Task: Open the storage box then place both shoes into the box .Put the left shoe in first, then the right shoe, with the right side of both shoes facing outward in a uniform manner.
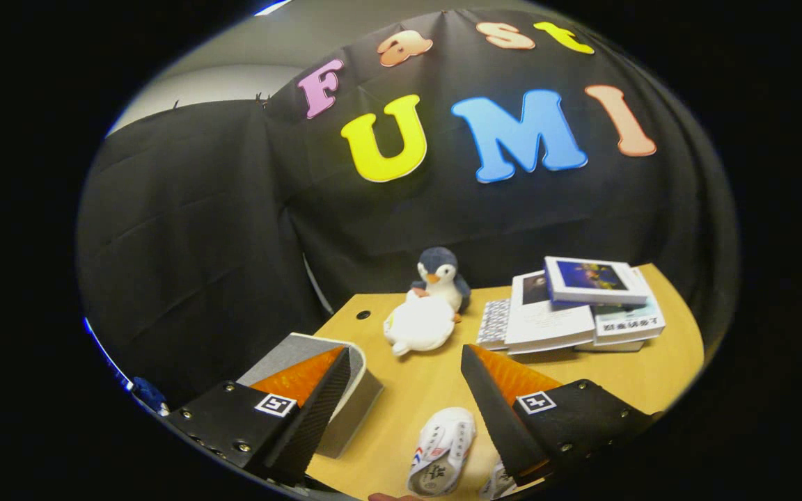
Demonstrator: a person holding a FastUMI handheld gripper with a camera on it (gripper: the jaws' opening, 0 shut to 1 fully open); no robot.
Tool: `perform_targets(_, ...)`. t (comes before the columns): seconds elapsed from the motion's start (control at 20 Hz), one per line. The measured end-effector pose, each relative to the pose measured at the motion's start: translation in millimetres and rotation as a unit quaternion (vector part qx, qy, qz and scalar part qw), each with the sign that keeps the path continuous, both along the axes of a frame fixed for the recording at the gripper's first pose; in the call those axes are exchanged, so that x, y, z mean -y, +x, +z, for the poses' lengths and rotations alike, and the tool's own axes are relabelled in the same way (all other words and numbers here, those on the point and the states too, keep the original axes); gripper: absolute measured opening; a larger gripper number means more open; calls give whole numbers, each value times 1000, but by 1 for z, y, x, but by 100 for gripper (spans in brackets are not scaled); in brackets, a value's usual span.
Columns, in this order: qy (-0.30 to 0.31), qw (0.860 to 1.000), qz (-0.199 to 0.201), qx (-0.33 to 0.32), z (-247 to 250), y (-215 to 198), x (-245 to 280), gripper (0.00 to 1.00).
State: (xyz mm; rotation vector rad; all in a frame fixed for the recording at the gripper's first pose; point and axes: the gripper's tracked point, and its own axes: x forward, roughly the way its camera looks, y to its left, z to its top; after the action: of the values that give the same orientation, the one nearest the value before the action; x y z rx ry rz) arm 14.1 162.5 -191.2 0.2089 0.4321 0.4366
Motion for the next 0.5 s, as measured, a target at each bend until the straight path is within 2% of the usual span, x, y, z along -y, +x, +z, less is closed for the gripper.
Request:
perform_targets(0.25, 83, 989, 62, -107, -48, -4, -64, 99)
perform_targets(0.5, 164, 957, 101, -220, -97, -16, -103, 96)
